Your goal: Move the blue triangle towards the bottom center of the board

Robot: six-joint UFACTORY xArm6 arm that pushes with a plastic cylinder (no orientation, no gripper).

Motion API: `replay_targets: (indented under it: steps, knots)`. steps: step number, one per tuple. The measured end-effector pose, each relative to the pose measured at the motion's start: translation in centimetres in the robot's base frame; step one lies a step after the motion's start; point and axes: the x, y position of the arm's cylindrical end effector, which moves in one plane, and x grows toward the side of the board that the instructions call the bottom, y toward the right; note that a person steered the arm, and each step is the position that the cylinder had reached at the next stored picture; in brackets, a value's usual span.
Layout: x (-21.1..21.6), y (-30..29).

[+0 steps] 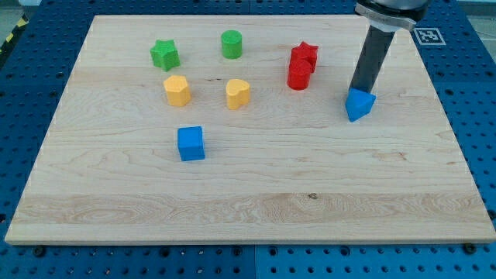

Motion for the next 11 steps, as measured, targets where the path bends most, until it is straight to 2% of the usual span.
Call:
replay_targets:
  steps: [11]
  knots:
    - [4.0, -1.0]
